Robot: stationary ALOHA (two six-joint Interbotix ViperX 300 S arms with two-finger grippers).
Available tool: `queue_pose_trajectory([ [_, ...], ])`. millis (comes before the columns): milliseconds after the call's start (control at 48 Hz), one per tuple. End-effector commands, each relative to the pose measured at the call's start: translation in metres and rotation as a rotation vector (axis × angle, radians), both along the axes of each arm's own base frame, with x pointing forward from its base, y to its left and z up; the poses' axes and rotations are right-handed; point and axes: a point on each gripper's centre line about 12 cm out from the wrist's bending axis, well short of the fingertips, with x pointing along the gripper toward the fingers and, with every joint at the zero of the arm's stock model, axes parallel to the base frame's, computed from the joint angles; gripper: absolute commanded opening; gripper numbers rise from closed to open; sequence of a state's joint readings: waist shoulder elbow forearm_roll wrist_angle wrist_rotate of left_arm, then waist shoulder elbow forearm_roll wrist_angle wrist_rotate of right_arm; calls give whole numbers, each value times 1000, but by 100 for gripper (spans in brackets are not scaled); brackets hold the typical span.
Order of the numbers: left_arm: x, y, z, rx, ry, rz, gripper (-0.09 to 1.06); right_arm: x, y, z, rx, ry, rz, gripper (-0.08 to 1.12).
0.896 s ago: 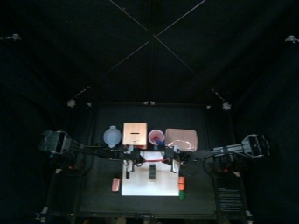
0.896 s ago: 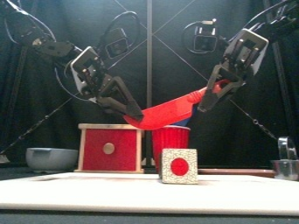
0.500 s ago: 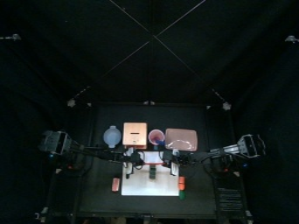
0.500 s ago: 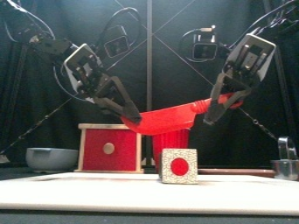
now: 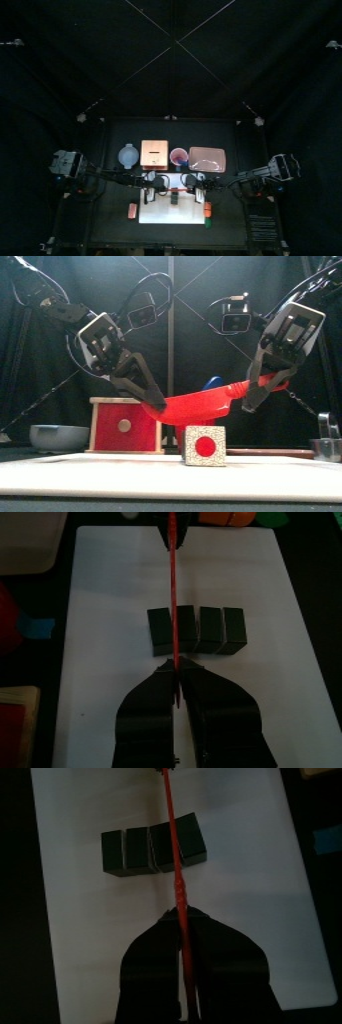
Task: Place sushi on board then cut the sushi with the knife then place the pieces on the plate
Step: Cut the sushi into 4 pieces
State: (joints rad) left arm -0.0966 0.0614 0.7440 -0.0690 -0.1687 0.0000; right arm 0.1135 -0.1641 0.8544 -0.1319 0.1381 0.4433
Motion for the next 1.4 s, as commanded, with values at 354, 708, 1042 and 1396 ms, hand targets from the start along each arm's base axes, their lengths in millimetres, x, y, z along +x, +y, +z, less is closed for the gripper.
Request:
queue_pose_trajectory([
  [354, 6, -2, 8, -5, -18, -3, 42, 2, -1, 2, 13, -5, -15, 40],
  [708, 6, -2, 9, -6, -19, -2, 42, 0, -1, -2, 24, 7, -24, 40],
  [1042, 6, -5, 8, -23, -15, 6, 42, 0, 1, -6, 24, 20, -22, 40],
  [1396, 7, -7, 4, -27, -5, 9, 42, -1, 0, -10, 24, 34, -27, 40],
])
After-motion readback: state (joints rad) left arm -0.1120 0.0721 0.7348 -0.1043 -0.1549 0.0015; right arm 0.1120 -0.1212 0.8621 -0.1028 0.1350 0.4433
